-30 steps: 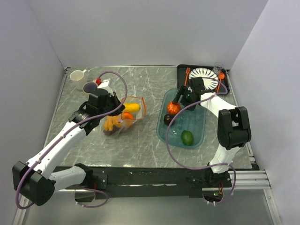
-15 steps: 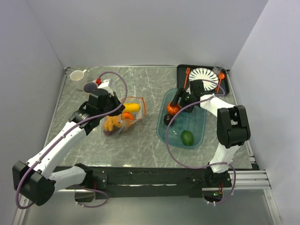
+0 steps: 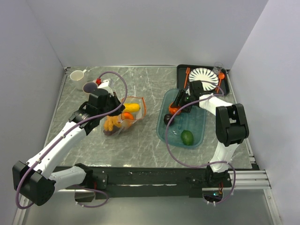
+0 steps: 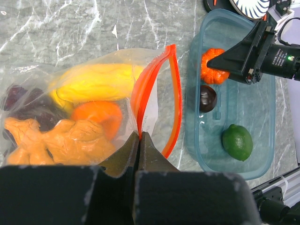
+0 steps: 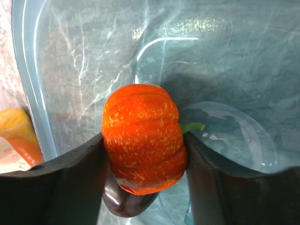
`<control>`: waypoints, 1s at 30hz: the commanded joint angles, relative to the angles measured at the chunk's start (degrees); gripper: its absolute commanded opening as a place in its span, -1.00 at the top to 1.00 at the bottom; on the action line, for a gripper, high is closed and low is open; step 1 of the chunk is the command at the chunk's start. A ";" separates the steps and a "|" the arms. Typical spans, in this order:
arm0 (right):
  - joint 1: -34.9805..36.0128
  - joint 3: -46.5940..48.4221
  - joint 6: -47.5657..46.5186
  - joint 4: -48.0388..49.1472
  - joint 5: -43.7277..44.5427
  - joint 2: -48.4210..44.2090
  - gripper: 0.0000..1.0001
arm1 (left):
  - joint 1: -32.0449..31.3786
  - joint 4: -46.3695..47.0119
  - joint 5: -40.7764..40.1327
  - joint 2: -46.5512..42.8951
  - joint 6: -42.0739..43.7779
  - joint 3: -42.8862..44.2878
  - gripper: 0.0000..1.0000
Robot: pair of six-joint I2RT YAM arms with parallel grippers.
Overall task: Place the food in the zip-top bag and seal the zipper
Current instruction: Pick up the fake fruit from the bin.
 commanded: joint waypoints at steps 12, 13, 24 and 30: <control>-0.16 -1.04 -1.89 -1.96 1.01 -10.66 0.33 | -0.12 0.33 -0.06 -0.38 0.44 2.31 0.99; -0.16 -1.04 -1.89 -2.31 0.92 -11.71 0.35 | -0.12 0.42 0.03 -0.47 0.53 2.31 0.99; 1.85 -1.66 -0.93 -4.60 -2.07 -19.18 0.46 | -0.12 1.83 1.35 0.06 0.01 1.87 0.99; 5.37 1.41 1.00 -5.83 -2.68 -21.21 0.46 | -0.12 2.00 1.35 -0.29 0.36 1.61 0.99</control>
